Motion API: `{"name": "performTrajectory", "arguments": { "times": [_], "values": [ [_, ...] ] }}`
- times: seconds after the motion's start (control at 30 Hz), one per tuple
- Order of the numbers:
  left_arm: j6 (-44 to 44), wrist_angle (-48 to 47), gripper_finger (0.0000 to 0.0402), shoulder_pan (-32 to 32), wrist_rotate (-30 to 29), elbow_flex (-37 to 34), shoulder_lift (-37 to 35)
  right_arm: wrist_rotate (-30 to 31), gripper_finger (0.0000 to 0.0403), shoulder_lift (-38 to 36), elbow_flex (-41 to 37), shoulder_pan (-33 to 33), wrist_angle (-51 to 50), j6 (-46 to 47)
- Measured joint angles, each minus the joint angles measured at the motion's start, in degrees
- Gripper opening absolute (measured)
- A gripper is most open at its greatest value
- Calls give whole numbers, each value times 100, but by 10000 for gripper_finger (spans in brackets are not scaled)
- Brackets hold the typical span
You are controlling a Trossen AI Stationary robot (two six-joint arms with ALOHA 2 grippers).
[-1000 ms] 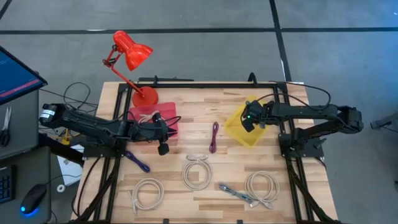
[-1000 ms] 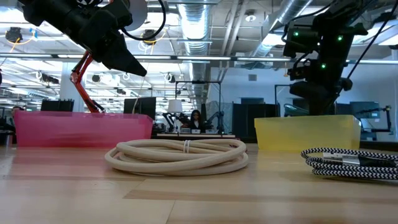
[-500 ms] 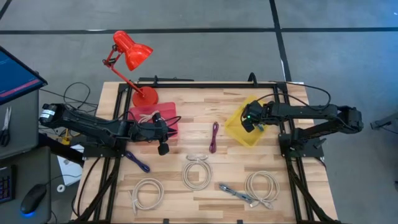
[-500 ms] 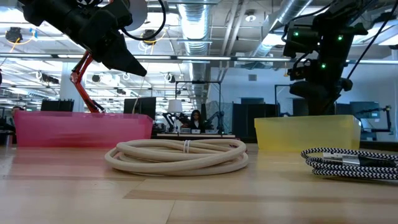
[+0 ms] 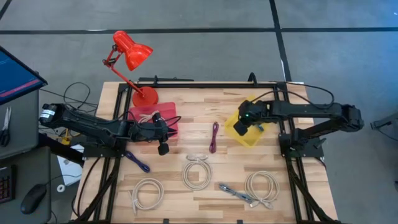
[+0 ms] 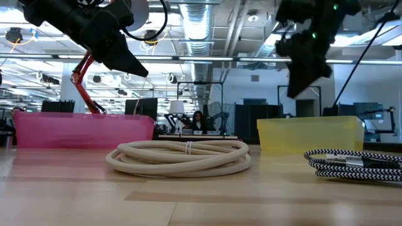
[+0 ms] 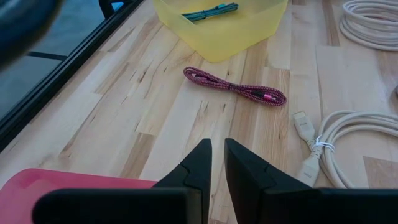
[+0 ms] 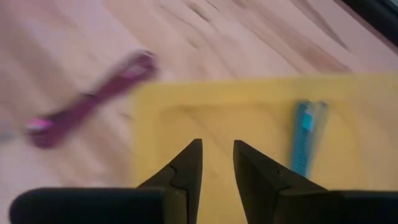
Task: Pick & Place USB Port
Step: Put the pink USB cable into the yellow bin
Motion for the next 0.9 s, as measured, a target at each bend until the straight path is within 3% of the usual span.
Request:
{"name": "performTrajectory", "arguments": {
  "times": [0.17, 0.33, 0.57, 0.9],
  "values": [
    [0, -2, 43, 0, 0, 0, 0, -451, 83, 0, 288, 336, 641, -611],
    [0, -2, 43, 0, 0, 0, -1, -1005, 83, 0, 327, 694, 1774, -2023],
    [0, -2, 43, 0, 0, 0, 0, -991, 83, 0, 327, 992, 2516, -3643],
    [0, 0, 43, 0, 0, 0, -1, -944, 80, 2, 327, 958, 2881, -3598]
  ]
}}
